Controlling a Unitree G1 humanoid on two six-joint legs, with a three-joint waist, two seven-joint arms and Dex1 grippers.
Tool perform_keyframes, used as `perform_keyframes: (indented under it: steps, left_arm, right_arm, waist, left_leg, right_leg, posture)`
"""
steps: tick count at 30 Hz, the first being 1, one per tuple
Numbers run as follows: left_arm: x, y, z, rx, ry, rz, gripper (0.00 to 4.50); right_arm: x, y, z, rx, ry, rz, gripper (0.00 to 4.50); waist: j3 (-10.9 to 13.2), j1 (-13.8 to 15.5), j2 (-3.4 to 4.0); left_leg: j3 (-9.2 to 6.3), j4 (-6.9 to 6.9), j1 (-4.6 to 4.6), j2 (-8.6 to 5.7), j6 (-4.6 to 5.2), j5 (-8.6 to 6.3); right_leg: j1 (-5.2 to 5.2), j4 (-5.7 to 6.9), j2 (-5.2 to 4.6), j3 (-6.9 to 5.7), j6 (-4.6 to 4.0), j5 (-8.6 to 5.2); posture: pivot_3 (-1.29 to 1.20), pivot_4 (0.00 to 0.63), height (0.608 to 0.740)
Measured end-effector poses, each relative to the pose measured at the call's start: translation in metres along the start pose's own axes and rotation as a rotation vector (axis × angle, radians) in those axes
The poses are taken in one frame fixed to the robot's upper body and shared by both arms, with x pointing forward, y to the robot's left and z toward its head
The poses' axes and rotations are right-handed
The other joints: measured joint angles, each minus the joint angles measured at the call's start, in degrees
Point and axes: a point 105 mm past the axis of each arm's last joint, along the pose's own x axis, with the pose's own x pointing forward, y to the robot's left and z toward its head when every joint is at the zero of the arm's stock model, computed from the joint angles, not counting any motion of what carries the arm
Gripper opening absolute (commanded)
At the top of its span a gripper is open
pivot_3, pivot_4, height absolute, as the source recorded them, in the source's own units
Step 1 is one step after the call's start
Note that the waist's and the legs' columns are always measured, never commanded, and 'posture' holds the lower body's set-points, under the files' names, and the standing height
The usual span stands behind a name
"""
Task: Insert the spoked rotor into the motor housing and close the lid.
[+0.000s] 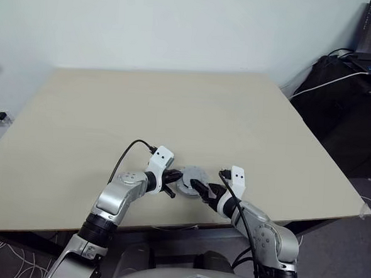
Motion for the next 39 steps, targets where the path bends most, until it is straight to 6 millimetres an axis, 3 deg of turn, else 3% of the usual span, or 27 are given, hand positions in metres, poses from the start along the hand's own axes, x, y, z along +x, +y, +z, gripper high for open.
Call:
perform_keyframes:
  steps: [9, 18, 29, 39]
  left_arm:
    - [-0.001, 0.0, -0.001, -0.001, -0.001, 0.002, 0.29]
    - [-0.001, 0.0, -0.001, -0.002, -0.003, 0.004, 0.29]
    - [-0.003, 0.003, -0.003, -0.008, 0.001, 0.024, 0.29]
    - [-0.005, 0.007, -0.002, -0.005, -0.002, 0.045, 0.29]
  right_arm:
    - [0.003, -0.001, 0.001, 0.097, 0.03, 0.03, 4.47]
    - [-0.001, -0.002, -0.001, 0.394, 0.058, 0.186, 4.47]
    - [0.004, -0.006, -0.004, 0.528, 0.03, 0.214, 4.47]
    - [0.004, 0.008, -0.01, 0.552, 0.093, 0.291, 4.47]
  waist:
    - [0.0, -0.1, 0.05]
    - [-0.1, -0.2, 0.15]
    - [-0.3, -1.1, 0.23]
    - [-0.3, -1.5, 0.35]
  left_leg:
    - [-0.01, -0.01, 0.01, 0.0, 0.0, -0.01]
    - [-0.04, -0.05, 0.03, 0.03, -0.02, -0.02]
    - [-0.06, -0.07, 0.18, 0.04, -0.02, -0.02]
    - [-0.1, -0.2, 0.14, 0.04, -0.04, -0.03]
  right_leg:
    - [0.0, -0.01, 0.01, 0.0, 0.0, 0.0]
    - [0.0, -0.01, 0.09, -0.01, 0.0, 0.0]
    - [0.15, -0.01, 0.06, 0.0, 0.01, 0.0]
    - [0.06, -0.04, 0.1, -0.03, -0.02, -0.02]
  posture:
    - [0.0, 0.0, 0.74]
    - [0.0, 0.0, 0.74]
    - [0.0, 0.0, 0.74]
    - [0.0, 0.0, 0.74]
